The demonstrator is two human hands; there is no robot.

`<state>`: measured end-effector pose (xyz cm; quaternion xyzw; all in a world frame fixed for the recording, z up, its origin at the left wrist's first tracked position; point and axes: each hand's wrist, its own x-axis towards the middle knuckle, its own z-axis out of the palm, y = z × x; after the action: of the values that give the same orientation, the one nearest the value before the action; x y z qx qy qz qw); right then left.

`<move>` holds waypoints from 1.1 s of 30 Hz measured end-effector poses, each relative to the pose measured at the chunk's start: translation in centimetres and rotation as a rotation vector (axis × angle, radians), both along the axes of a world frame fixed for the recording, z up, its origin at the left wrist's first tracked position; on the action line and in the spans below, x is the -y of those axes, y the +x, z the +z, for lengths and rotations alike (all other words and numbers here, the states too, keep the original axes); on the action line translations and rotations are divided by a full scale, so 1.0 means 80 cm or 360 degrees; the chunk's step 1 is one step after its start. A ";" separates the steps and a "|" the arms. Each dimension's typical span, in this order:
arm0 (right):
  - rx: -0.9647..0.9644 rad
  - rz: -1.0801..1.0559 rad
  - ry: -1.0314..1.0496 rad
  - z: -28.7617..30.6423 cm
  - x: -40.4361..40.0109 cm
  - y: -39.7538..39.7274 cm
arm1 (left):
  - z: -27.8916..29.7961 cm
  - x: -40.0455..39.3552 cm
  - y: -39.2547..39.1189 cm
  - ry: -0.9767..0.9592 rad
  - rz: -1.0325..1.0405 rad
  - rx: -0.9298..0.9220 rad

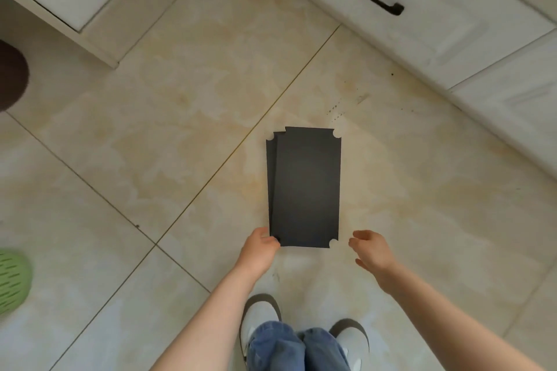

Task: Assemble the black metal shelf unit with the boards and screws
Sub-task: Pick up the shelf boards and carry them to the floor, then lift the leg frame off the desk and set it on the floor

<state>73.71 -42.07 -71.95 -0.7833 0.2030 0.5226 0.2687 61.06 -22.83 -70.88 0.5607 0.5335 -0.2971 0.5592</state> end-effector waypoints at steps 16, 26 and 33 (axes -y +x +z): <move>0.0379 0.0881 0.0308 0.426 -0.064 -0.053 | 0.397 0.024 -0.071 0.0556 0.0031 0.0198; 0.0679 0.1266 0.0712 0.696 -0.111 -0.105 | 0.657 0.053 -0.151 0.0949 0.0255 0.0226; 0.0796 0.1518 0.0976 0.826 -0.147 -0.175 | 0.802 0.054 -0.237 0.1168 0.0763 0.0396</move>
<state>59.68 -30.31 -5.86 -0.7737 -0.3980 0.4202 0.2578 42.08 -27.18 -6.72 0.6138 0.6471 0.1191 0.4363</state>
